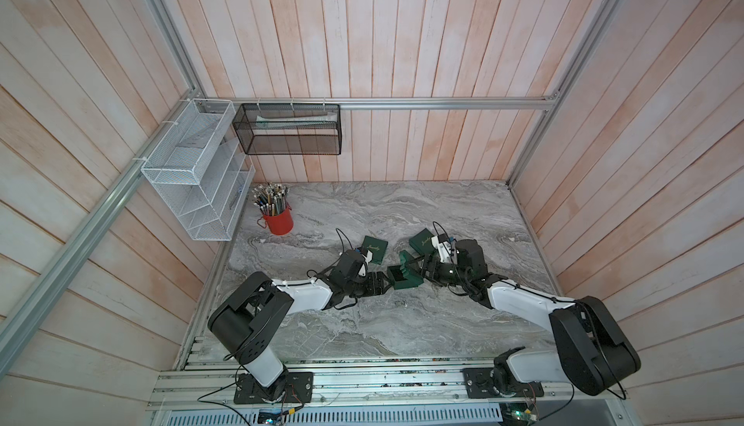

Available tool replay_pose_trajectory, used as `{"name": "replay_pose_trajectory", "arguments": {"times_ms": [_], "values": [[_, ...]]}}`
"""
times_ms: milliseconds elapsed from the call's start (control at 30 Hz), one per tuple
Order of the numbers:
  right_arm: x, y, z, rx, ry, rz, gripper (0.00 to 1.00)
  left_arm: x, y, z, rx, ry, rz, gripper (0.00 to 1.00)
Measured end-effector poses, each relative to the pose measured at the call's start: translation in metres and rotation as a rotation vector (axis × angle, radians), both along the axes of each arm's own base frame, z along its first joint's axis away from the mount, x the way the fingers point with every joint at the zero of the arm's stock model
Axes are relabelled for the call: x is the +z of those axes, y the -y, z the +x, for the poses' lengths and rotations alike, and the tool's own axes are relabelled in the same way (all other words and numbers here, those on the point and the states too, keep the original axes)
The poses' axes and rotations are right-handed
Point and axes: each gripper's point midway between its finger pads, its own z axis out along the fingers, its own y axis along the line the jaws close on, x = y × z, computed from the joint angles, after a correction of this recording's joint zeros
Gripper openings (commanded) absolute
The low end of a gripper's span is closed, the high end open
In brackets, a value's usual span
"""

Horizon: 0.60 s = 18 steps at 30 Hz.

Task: Take the rings out of the lift-off lid box
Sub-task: Open the lid on the jewelry box.

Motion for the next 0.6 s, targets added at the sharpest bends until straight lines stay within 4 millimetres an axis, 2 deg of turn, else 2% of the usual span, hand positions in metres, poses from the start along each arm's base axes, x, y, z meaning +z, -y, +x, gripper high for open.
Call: {"name": "replay_pose_trajectory", "arguments": {"times_ms": [267, 433, 500, 600], "values": [[-0.010, 0.003, -0.004, -0.002, -0.025, -0.025, 0.68, 0.005, -0.011, -0.013, 0.007, -0.005, 0.023, 0.81], [-0.011, 0.010, -0.004, -0.026, -0.020, -0.055, 0.68, 0.017, -0.013, -0.011, 0.023, 0.028, 0.016, 0.81], [-0.014, 0.020, -0.001, -0.056, -0.029, -0.075, 0.68, 0.017, -0.014, -0.010, 0.028, 0.032, 0.019, 0.81], [-0.026, 0.049, 0.007, -0.149, -0.066, -0.139, 0.68, 0.016, -0.015, -0.010, 0.030, 0.032, 0.025, 0.81]]}}
